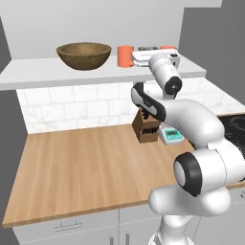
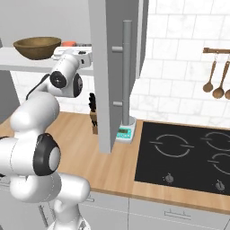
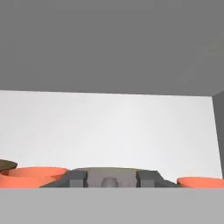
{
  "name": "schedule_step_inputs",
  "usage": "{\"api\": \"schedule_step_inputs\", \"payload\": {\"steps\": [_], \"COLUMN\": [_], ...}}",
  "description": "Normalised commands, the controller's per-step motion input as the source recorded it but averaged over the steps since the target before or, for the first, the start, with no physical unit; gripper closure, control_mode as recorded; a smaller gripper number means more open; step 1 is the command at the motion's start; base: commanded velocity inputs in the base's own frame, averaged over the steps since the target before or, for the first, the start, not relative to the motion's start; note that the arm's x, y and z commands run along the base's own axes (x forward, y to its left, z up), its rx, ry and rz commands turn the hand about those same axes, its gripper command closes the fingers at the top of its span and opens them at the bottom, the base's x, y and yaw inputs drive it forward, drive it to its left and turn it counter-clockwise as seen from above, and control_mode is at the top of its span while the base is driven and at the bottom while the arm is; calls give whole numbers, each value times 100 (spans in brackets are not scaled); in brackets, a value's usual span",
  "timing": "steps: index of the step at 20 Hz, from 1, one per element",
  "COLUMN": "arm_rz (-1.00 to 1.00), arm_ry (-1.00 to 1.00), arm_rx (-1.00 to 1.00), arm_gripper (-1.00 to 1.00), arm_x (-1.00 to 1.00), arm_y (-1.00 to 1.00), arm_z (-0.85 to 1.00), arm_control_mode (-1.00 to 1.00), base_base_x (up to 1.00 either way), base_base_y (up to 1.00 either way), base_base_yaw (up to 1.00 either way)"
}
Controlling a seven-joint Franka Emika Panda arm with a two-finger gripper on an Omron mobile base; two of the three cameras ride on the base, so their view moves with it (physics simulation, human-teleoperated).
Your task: Gather all objects into one cabinet and sort the glasses and bowls to opposite sides.
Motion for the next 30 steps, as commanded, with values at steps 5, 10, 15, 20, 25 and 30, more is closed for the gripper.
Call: {"api": "schedule_step_inputs", "payload": {"steps": [5, 10, 15, 20, 25, 30], "arm_rz": [0, 0, 0, 0, 0, -3], "arm_ry": [0, 0, 0, 0, 0, 4], "arm_rx": [0, 0, 0, 1, 0, 0], "arm_gripper": [-100, -100, -100, -100, -100, -100], "arm_x": [-16, -56, -64, -81, -99, -100], "arm_y": [0, 1, 6, 12, 27, 41], "arm_z": [1, 14, 25, 37, 6, 0], "arm_control_mode": [-100, -100, -100, -100, -100, -100], "base_base_x": [0, 0, 0, 0, 0, 0], "base_base_y": [0, 0, 0, 0, 0, 0], "base_base_yaw": [0, 0, 0, 0, 0, 0]}}
